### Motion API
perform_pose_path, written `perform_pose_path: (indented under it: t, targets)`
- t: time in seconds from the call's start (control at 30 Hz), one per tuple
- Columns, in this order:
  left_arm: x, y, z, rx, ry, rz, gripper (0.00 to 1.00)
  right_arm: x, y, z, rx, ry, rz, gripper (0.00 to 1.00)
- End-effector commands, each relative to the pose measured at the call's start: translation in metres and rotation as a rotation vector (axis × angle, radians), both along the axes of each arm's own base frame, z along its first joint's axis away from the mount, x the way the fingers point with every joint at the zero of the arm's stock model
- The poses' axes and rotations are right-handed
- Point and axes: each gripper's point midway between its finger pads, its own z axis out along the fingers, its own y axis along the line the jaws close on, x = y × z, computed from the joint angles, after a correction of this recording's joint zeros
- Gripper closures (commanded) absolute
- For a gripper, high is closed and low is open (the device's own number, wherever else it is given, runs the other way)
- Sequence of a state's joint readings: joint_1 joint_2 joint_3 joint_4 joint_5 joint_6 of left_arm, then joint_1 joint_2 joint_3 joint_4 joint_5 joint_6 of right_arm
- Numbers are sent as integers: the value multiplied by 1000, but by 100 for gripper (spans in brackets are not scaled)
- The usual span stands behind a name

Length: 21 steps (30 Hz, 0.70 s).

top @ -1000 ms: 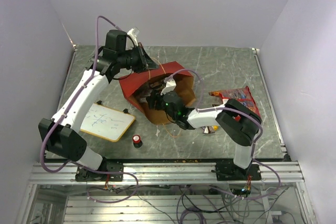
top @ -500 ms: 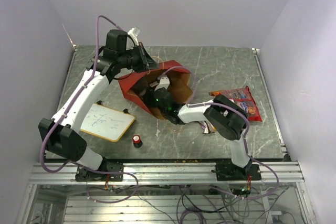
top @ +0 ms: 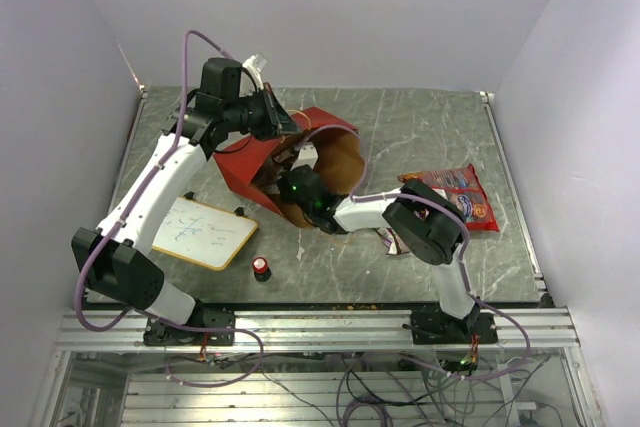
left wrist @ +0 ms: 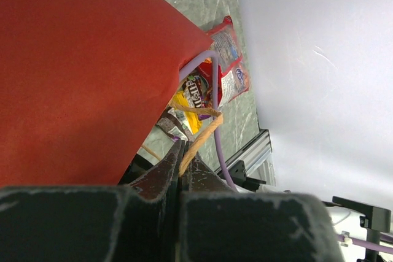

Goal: Take the snacks out of the paper bag
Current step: Take out the snack from the paper bag.

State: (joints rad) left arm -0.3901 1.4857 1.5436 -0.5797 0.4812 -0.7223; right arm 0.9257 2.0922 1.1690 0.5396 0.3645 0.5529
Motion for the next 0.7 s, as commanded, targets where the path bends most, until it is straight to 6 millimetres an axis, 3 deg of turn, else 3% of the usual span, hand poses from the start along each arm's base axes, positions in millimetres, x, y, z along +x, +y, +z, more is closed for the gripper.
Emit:
perform_pose_path:
  t: [0.0, 0.33, 0.67]
  targets:
    - [-10, 7, 7, 17, -25, 1, 93, -4, -13, 10, -57, -19, 10, 100]
    - [-7, 27, -7, 17, 11, 44, 93, -15, -44, 41, -129, -72, 2, 100]
    - [-9, 23, -16, 0, 45, 7, 93, -34, -63, 63, -143, -94, 41, 100]
